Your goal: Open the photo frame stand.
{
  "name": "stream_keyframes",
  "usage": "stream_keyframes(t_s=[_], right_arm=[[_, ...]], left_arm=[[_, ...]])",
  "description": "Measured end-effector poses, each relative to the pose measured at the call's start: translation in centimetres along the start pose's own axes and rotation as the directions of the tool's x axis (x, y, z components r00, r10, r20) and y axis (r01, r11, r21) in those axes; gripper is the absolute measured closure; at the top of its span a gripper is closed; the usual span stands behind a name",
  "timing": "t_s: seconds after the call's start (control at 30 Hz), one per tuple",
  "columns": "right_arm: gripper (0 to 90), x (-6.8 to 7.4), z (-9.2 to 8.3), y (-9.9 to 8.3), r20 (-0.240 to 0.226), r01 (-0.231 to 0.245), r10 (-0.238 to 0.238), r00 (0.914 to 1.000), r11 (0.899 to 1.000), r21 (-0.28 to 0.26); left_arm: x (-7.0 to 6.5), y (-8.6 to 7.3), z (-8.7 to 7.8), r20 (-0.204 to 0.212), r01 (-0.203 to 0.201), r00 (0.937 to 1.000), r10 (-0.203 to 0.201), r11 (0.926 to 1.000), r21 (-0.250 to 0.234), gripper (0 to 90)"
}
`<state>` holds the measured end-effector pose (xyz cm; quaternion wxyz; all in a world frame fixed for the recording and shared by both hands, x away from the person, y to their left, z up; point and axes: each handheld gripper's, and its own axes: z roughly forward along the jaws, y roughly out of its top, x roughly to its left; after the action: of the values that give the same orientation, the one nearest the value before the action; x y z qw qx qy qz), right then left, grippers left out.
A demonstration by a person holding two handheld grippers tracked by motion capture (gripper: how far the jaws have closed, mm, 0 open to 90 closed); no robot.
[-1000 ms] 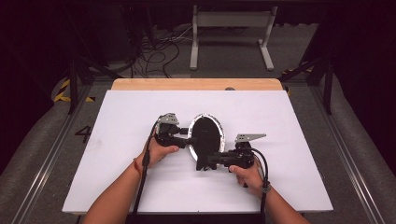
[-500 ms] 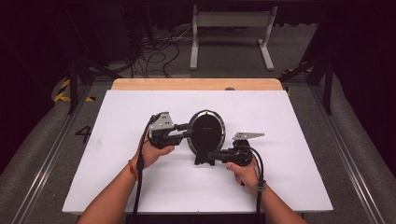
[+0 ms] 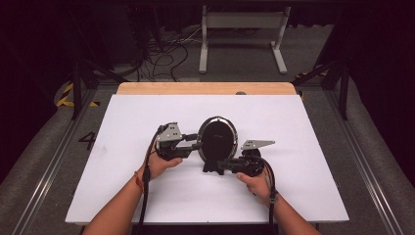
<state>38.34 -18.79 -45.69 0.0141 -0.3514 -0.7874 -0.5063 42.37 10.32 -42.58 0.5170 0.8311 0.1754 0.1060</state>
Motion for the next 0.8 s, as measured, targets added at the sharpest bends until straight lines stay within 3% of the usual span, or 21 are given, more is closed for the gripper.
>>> stream_keyframes(t_s=[0.13, 0.27, 0.33, 0.43, 0.5, 0.57, 0.8], right_arm=[[80.1, 0.1, -0.1, 0.0, 0.000, 0.014, -0.014, 0.9999, 1.000, 0.006], [79.9, 0.1, 0.0, 0.1, -0.001, 0.024, -0.024, 0.9997, 1.000, 0.005], [79.8, 0.3, 0.0, 0.3, -0.008, 0.034, -0.034, 0.9994, 0.999, 0.006], [79.8, 0.3, 0.0, 0.3, -0.008, 0.041, -0.041, 0.9991, 0.999, 0.005], [79.7, 0.4, 0.1, 0.4, -0.009, 0.051, -0.050, 0.9987, 0.999, 0.007], [79.5, 0.5, 0.1, 0.4, -0.013, 0.058, -0.058, 0.9982, 0.998, 0.006], [79.2, 0.5, 0.0, 0.4, -0.007, 0.069, -0.069, 0.9976, 0.998, 0.012]], left_arm=[[0.0, 0.0, 0.3, 0.014, -0.003, 0.9999, 0.003, 0.9999, 0.011, 59.7], [-0.7, 0.3, 1.2, -0.029, -0.084, 0.9958, 0.087, 0.9924, 0.090, 48.5], [-0.7, 0.2, 1.4, -0.042, -0.063, 0.9969, 0.067, 0.9945, 0.084, 46.8], [-0.3, 0.0, 1.4, -0.021, -0.038, 0.9990, 0.039, 0.9968, 0.070, 52.0], [-0.1, -0.4, 1.8, 0.020, -0.018, 0.9997, 0.016, 0.9948, 0.100, 51.8], [0.0, -0.6, 2.0, 0.031, 0.005, 0.9995, -0.008, 0.9950, 0.100, 51.7], [0.1, -0.6, 1.8, 0.048, 0.017, 0.9986, -0.022, 0.9953, 0.095, 54.6]])
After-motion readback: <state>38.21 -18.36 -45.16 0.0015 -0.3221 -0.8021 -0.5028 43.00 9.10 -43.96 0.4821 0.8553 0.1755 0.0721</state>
